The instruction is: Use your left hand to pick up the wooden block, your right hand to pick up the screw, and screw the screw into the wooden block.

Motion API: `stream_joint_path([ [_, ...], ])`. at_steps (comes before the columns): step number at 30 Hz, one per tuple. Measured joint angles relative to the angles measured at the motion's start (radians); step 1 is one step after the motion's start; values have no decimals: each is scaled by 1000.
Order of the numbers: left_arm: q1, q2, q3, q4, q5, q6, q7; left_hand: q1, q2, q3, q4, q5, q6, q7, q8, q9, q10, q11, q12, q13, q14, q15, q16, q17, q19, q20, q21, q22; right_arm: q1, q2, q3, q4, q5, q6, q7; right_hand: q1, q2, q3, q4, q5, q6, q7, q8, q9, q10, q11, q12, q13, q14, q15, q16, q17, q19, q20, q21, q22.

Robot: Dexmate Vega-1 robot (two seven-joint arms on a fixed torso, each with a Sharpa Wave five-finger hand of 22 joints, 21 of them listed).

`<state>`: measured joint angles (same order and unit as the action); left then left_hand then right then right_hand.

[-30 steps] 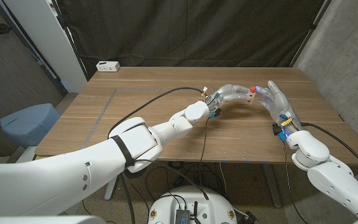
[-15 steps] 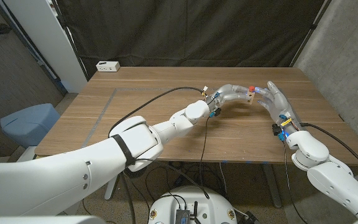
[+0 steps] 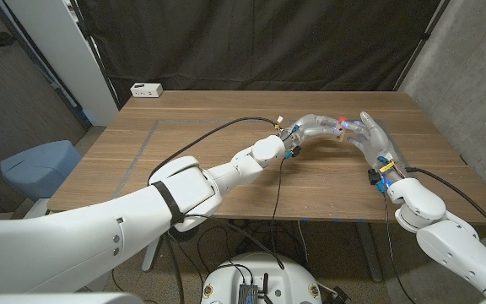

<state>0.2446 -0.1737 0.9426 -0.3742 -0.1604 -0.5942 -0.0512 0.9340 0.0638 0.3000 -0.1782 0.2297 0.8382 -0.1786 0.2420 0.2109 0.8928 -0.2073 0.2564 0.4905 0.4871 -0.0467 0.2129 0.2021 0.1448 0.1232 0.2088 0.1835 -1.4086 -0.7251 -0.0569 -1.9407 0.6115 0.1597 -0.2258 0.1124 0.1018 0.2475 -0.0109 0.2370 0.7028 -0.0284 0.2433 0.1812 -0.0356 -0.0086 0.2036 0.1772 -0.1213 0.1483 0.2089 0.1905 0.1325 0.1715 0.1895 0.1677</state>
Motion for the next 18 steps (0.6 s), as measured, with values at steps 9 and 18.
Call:
stream_joint_path([
  [9,3,2,1,-1,1,-13,1,0,0,0,0,5,0,0,0,1,0,0,0,0,0,0,0,0,0,0,0,0,-14,-7,4,-4,-3,12,7,0,0,0,0,0,3,0,0,0,2,-2,0,0,0,0,0,0,0,0,0,0],
  [18,9,4,2,-5,10,-35,6,0,0,0,0,5,0,0,0,1,0,0,0,0,0,0,0,0,0,0,0,0,-48,-3,25,-19,-15,28,-5,0,0,1,-1,0,13,-4,-8,0,12,0,0,0,5,-5,0,0,0,0,0,0],
])
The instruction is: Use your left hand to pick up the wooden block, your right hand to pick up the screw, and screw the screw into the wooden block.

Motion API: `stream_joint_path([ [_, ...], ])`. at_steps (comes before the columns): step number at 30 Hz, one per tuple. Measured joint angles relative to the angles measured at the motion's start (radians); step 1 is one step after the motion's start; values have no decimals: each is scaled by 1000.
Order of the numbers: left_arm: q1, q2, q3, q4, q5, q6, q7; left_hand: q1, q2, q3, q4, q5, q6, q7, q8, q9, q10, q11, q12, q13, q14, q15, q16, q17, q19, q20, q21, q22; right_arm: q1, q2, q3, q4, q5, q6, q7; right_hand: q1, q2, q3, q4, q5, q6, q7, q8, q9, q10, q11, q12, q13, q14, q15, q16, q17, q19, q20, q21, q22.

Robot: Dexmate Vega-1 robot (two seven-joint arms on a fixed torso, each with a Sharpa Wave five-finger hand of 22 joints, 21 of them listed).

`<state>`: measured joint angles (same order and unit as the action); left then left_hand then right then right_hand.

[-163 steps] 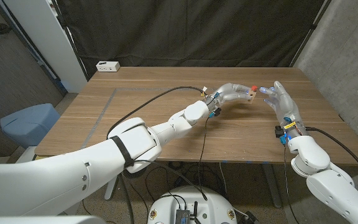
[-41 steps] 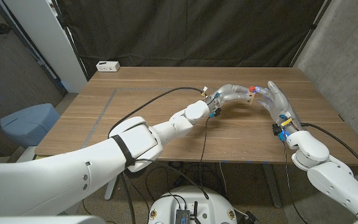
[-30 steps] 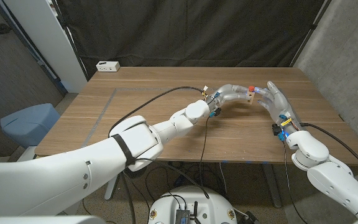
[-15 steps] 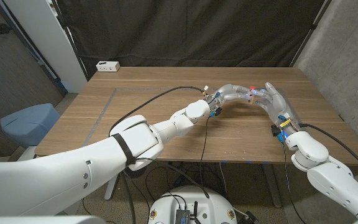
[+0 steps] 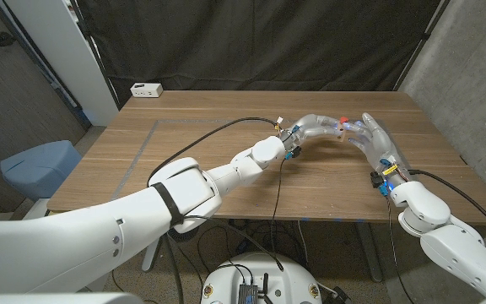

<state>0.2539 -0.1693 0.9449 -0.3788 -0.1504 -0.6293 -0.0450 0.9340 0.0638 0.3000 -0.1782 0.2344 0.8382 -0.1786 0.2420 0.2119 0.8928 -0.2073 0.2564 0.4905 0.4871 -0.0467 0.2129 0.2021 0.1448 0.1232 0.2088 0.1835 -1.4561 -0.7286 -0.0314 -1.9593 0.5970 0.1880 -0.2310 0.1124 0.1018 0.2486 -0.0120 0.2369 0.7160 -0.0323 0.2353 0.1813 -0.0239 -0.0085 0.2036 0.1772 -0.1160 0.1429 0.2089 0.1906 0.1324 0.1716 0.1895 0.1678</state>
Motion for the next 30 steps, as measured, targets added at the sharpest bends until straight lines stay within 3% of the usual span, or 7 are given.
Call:
stream_joint_path([
  [8,6,3,0,-5,8,-19,4,0,0,0,0,0,0,0,0,0,0,0,0,0,0,0,0,0,0,0,0,0,-19,10,17,-10,-11,5,-19,4,4,3,-3,0,4,4,0,0,19,8,0,0,9,2,0,0,9,-2,0,0],
  [14,9,5,-1,-7,13,-27,7,0,0,0,0,0,0,0,0,-1,0,0,0,0,0,0,0,0,0,0,0,0,-25,19,26,-14,-17,5,-28,5,5,4,-4,0,-1,1,-15,0,13,14,0,0,14,7,0,0,9,-2,0,0],
  [25,11,5,-3,-9,18,-33,7,0,0,0,0,-3,0,0,0,0,0,-1,0,0,0,0,0,0,0,0,0,0,-24,28,33,-14,-24,5,-32,5,5,4,-4,0,-48,-7,-38,0,13,14,-8,0,14,7,0,0,13,2,0,0],
  [30,11,5,-4,-9,19,-33,7,0,0,0,0,-4,0,0,0,0,0,-1,0,0,0,0,0,0,0,0,0,0,-17,30,37,-13,-24,-5,-31,5,5,4,-4,0,-94,-18,-51,0,-7,33,-19,0,7,15,-6,1,13,2,0,0],
])
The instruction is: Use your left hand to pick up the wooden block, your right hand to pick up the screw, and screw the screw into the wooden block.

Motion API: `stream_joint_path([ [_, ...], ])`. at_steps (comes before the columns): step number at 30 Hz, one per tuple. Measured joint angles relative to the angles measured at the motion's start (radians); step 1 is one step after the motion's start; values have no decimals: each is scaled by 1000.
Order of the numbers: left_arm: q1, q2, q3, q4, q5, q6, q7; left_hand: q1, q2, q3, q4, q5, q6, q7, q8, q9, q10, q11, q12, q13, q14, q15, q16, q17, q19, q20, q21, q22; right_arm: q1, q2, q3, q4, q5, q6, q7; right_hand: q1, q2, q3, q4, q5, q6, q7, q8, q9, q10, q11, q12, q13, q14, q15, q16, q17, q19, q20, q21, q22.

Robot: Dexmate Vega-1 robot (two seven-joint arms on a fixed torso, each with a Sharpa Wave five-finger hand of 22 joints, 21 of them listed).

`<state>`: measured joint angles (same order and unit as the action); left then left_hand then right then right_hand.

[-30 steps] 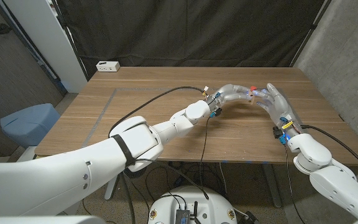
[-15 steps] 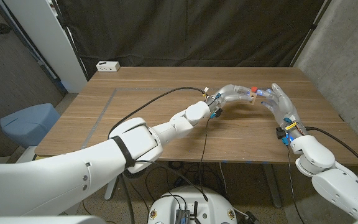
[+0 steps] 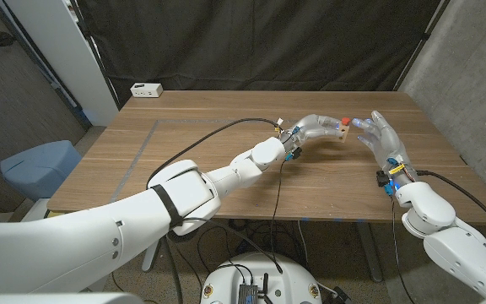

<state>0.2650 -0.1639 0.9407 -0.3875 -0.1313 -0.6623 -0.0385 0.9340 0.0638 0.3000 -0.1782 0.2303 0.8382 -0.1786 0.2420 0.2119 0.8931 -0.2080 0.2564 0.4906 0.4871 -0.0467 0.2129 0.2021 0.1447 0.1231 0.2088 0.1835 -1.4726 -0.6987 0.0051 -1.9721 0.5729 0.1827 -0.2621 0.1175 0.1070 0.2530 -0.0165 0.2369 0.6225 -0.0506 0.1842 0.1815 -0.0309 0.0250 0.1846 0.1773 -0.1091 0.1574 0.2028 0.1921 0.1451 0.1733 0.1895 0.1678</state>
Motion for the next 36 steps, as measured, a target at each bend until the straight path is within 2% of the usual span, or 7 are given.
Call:
stream_joint_path([
  [9,-5,-1,-1,3,0,3,-3,0,0,0,0,4,0,0,0,0,0,0,0,0,0,0,0,0,0,0,0,0,14,-5,1,5,9,-19,15,-15,-15,-3,3,0,-66,2,-14,0,-47,0,-4,1,-28,5,-8,1,-10,3,0,0],
  [15,-9,-2,-1,5,-3,15,-7,0,0,0,0,4,0,0,0,0,4,4,0,0,0,0,0,0,0,0,0,0,33,-16,-5,19,23,-31,35,-22,-22,-10,10,0,-111,-10,-15,3,-86,18,-11,2,-58,14,-14,6,-28,2,-5,0],
  [21,-12,-4,0,7,-7,26,-10,0,0,0,0,4,0,0,0,-1,4,3,0,0,0,0,0,3,0,0,0,0,51,-28,-13,32,38,-41,54,-27,-27,-14,14,0,-148,-13,-15,3,-111,26,-11,2,-58,14,-18,6,-37,3,-5,0],
  [36,-16,-6,6,9,-10,35,-12,0,0,0,0,2,0,0,0,0,4,3,0,0,0,0,0,2,0,0,0,0,81,-46,-33,57,62,-48,92,-39,-31,-18,18,0,-173,-16,-15,3,-132,29,-11,2,-57,14,-18,10,-51,8,-5,0],
])
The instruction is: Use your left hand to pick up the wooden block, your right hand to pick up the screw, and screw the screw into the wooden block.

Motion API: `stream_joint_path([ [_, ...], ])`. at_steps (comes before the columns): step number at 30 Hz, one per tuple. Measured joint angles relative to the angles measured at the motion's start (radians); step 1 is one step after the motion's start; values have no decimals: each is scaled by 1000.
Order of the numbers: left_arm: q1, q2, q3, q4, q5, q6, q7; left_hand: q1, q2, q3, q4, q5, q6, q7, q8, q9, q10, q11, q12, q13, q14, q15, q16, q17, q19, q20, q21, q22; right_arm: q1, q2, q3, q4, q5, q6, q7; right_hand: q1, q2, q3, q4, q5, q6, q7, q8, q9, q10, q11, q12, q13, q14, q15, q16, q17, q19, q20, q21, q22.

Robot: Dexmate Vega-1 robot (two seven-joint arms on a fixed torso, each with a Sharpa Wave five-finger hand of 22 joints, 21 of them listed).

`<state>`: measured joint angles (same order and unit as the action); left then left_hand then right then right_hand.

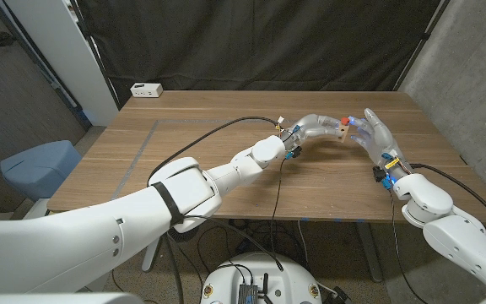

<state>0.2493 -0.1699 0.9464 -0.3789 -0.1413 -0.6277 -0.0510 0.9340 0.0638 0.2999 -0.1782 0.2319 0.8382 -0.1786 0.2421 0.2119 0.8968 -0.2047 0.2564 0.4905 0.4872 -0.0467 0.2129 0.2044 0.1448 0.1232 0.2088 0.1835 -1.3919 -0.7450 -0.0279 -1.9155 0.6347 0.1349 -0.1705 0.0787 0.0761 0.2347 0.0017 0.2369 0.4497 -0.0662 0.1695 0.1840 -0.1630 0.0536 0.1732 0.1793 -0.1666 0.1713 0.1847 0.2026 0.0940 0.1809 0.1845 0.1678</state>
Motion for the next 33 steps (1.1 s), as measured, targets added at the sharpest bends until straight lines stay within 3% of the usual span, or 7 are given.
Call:
stream_joint_path([
  [12,0,0,2,0,0,-1,1,0,0,0,0,-1,0,0,0,0,0,0,0,0,0,0,0,0,0,0,0,0,5,-4,-6,6,4,18,6,-2,-2,-4,4,4,41,-3,22,-3,9,-9,9,0,0,0,5,0,0,0,0,0],
  [18,4,0,2,-1,1,-10,4,0,0,0,0,3,0,0,0,0,0,0,0,0,0,0,0,0,0,0,0,0,1,-4,-6,7,6,25,6,-2,-2,-1,7,8,81,-2,34,-3,27,-42,16,-2,-5,-5,13,-3,4,-4,0,0],
  [33,8,0,2,-4,6,-17,10,0,0,0,0,2,0,0,0,0,-2,-2,0,0,0,0,0,0,0,0,0,0,-14,-6,-1,6,10,35,4,-2,-2,0,8,11,110,5,38,-3,38,-52,19,-3,-5,-5,13,-3,13,-13,5,0],
])
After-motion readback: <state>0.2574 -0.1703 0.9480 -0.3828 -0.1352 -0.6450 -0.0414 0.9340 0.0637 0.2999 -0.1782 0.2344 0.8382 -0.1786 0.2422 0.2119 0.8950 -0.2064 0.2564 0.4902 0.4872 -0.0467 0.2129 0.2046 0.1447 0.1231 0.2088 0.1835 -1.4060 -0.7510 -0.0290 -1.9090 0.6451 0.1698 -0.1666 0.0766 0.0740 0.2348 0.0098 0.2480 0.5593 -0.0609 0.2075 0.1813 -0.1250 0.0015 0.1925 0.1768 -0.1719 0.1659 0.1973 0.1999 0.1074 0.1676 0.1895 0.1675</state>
